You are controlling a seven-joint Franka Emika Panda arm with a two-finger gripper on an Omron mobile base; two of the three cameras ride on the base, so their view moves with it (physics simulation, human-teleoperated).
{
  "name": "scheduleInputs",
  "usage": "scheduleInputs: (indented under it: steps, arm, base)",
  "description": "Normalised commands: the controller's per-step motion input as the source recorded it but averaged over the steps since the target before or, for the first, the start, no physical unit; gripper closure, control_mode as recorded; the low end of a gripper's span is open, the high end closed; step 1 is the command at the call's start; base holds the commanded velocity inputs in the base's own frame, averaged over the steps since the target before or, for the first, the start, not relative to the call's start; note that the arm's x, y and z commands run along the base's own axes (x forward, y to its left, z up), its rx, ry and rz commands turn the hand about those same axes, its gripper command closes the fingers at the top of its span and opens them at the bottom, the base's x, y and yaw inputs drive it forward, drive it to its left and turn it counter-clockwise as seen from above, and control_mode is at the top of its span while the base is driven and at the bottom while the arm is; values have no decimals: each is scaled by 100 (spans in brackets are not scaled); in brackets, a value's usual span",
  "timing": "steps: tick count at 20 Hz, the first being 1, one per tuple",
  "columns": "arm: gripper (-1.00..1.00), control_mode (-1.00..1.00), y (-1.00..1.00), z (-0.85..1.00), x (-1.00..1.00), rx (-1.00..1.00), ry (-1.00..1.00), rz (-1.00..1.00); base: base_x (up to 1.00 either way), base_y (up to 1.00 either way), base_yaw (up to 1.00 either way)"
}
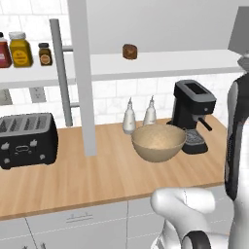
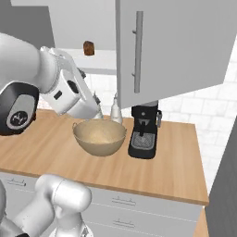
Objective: Open the cabinet, pick up the bread from the cabinet and place it in the basket. Then move the basket to the dining counter.
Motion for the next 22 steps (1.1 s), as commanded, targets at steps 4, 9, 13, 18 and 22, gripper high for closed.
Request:
scheduleInputs:
  steps: [4,9,13,18,22]
  arm:
    - [-100,-100,100,4,37,18,17,-37]
    - [-100,-100,21,-8,61,31,-6,-38]
    - [-100,-100,-7,-13,57,22,-41,-23]
    - [-100,-100,0,-6,86,16,-49,-36]
    - [-100,-100,-6,-1,64,2,-28,-52]
  base:
    - [0,0,0]
    - [0,0,0]
    - [0,0,0]
    - [0,0,0]
    - [0,0,0]
